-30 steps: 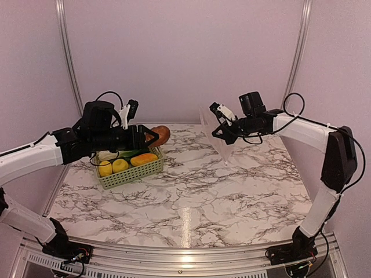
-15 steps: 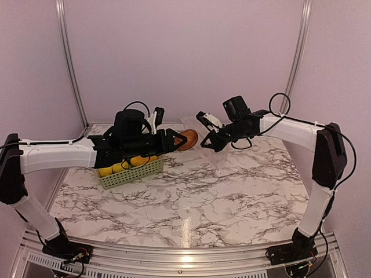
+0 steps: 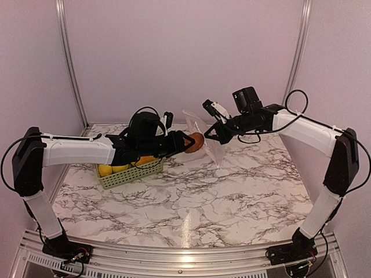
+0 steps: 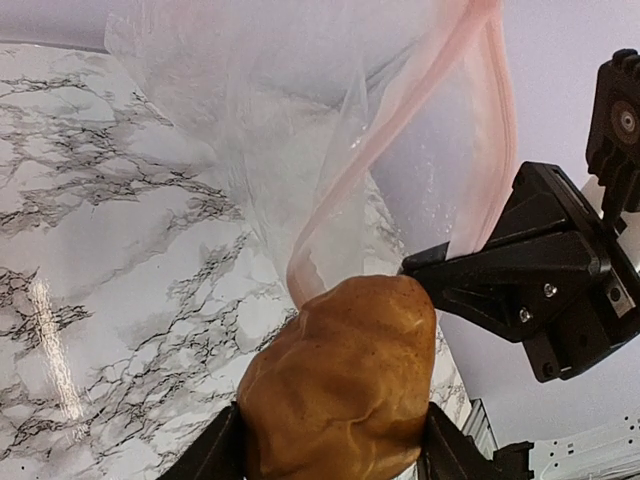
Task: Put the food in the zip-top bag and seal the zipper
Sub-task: Place the fake fruit in the zipper food storage bag.
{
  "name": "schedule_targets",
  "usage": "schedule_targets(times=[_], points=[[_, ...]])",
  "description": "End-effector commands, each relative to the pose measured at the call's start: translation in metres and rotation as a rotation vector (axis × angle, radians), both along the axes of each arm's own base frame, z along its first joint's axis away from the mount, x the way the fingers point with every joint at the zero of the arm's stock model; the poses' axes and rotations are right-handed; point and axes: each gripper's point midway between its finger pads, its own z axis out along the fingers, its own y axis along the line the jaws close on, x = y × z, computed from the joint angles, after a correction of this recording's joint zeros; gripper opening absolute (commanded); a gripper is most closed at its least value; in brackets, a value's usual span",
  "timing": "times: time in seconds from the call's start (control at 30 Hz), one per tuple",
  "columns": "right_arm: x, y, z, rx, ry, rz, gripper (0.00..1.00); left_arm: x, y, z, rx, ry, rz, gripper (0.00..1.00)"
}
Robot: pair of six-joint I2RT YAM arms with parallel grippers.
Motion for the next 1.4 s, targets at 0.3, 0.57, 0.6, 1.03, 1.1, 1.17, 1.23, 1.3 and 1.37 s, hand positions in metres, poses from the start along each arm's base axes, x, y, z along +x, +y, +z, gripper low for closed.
schedule_targets(times=[0.3, 0.57, 0.6, 1.03, 1.1, 1.17, 1.23, 1.3, 1.37], points=[[-0.03, 0.012, -0.012, -0.094, -0.046, 0.059, 0.0, 0.028, -0.011, 0.035, -0.059, 0.016, 0.052, 0.0], [-0.03, 0.01, 0.006, -0.083, -0.079, 0.051, 0.0, 0.036, -0.036, 0.018, -0.119, 0.137, 0.011, 0.0], [-0.029, 0.01, 0.008, -0.081, -0.083, 0.048, 0.0, 0.037, -0.038, 0.013, -0.122, 0.153, 0.007, 0.0], [-0.021, 0.002, 0.02, -0.091, -0.153, -0.004, 0.0, 0.038, -0.041, -0.011, -0.023, 0.194, -0.002, 0.0], [-0.021, 0.003, 0.016, -0.091, -0.136, 0.0, 0.0, 0.038, -0.046, 0.004, -0.051, 0.161, -0.029, 0.13], [-0.021, 0.003, 0.016, -0.079, -0.122, 0.001, 0.0, 0.035, -0.046, 0.026, -0.104, 0.111, -0.047, 0.45], [-0.018, 0.002, 0.023, -0.05, -0.11, -0.002, 0.0, 0.032, -0.04, 0.046, -0.126, 0.048, -0.047, 0.62], [-0.013, -0.003, 0.029, -0.024, -0.096, -0.012, 0.0, 0.03, -0.029, 0.061, -0.11, -0.004, -0.029, 0.69], [-0.007, -0.011, 0.033, -0.001, -0.082, -0.024, 0.0, 0.027, -0.014, 0.077, -0.093, -0.071, 0.001, 0.75]])
